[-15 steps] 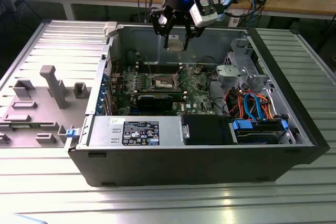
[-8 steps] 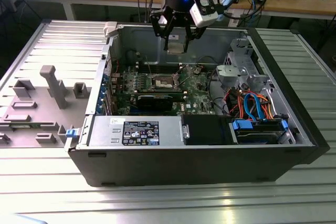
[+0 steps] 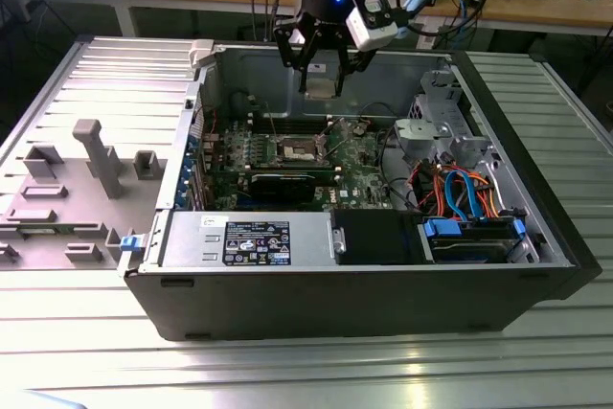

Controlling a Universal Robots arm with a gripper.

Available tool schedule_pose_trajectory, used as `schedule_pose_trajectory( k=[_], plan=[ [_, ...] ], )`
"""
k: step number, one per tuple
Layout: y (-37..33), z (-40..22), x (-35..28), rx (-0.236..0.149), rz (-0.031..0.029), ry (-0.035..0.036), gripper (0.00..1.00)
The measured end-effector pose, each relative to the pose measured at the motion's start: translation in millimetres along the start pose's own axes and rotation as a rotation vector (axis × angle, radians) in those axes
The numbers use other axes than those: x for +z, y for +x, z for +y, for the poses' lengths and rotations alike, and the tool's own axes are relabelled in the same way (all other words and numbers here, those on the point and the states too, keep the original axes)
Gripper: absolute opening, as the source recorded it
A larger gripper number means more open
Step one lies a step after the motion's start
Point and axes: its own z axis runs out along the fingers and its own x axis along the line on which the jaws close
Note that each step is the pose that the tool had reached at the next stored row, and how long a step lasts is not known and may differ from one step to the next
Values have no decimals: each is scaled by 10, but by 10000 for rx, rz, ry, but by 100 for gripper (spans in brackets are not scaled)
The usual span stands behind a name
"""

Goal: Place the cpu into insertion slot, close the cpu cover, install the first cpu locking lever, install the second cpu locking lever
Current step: 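Place the cpu into insertion slot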

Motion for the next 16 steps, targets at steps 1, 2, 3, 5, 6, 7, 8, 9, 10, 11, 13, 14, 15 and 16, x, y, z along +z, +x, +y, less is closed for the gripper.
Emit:
schedule_pose_trajectory(
  k=[1,2,3,5,6,7,8,9,10,11,13,14,15,16],
  plan=[
    [0,0,1,0,0,1,55],
    [0,0,2,1,0,1,55],
    [0,0,3,1,0,0,55],
    [0,0,5,0,0,-1,55],
    [1,0,8,1,-1,-1,55],
    [2,-1,12,1,0,-1,55],
    [2,-1,13,0,0,0,55],
    [3,-1,14,1,-1,0,55],
    [3,-1,14,0,0,1,55],
    [3,-1,15,1,-1,2,55],
    [4,-1,18,1,-1,11,55],
    [6,-1,20,1,-1,14,55],
    [7,-1,21,1,-1,13,55],
    [8,-1,22,1,-1,13,55]
  ],
)
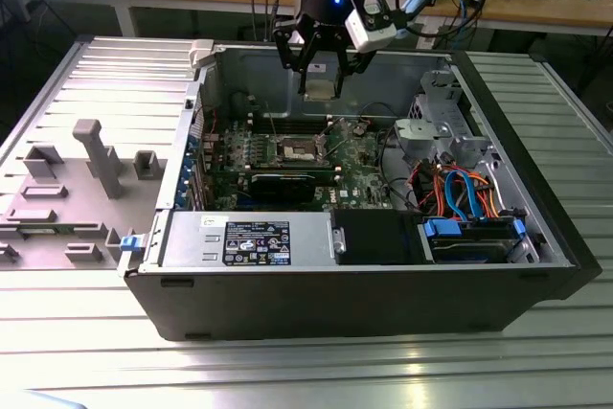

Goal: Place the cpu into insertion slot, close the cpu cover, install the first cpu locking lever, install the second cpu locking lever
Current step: 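Place the cpu into insertion slot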

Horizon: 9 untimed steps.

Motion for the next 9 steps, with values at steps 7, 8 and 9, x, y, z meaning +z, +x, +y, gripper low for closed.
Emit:
schedule_pose_trajectory(
  k=[7,8,9],
  plan=[
    [1,-1,17,0,0,3,55],
    [1,-1,18,0,0,3,55],
    [1,-1,21,0,0,2,55]
  ],
)
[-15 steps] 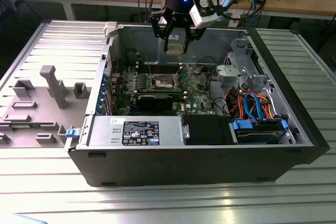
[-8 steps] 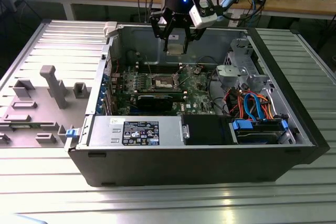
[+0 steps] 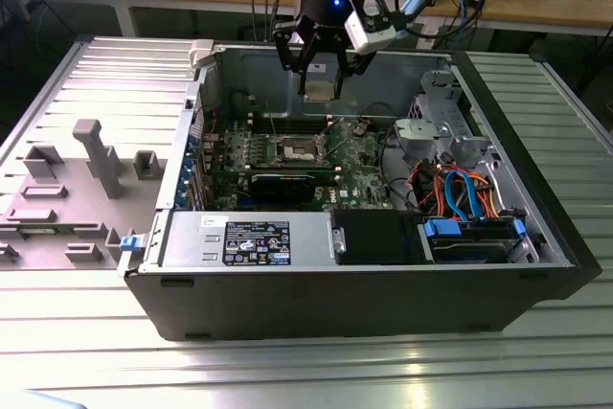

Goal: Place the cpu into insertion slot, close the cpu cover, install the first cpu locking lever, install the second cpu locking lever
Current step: 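Place the cpu into insertion slot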

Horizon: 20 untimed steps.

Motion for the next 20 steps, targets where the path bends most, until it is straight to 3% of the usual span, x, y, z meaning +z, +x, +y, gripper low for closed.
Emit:
schedule_pose_trajectory(
  k=[20],
  plan=[
    [5,-2,42,1,1,1,55]
  ],
)
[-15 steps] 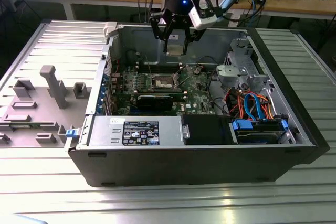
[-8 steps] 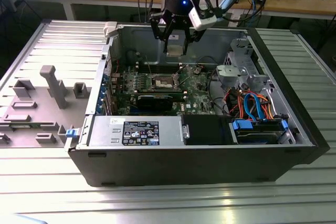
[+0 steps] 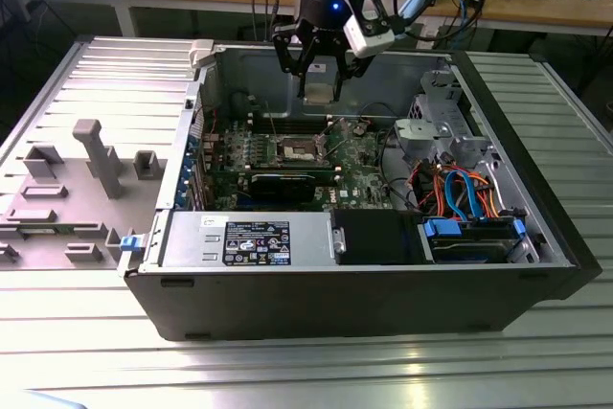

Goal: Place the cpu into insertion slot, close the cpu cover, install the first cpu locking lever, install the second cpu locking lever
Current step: 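Place the cpu into insertion slot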

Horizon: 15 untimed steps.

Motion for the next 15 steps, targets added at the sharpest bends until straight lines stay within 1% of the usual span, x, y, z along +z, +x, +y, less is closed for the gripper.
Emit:
schedule_pose_trajectory(
  k=[2,10,13,14,15],
  plan=[
    [-1,-1,27,0,0,2,55],
    [-1,-2,44,-1,-1,12,55],
    [-1,-2,50,0,-2,41,55],
    [-1,-3,52,2,-3,77,55],
    [-1,-3,54,1,-3,95,55]
  ],
)
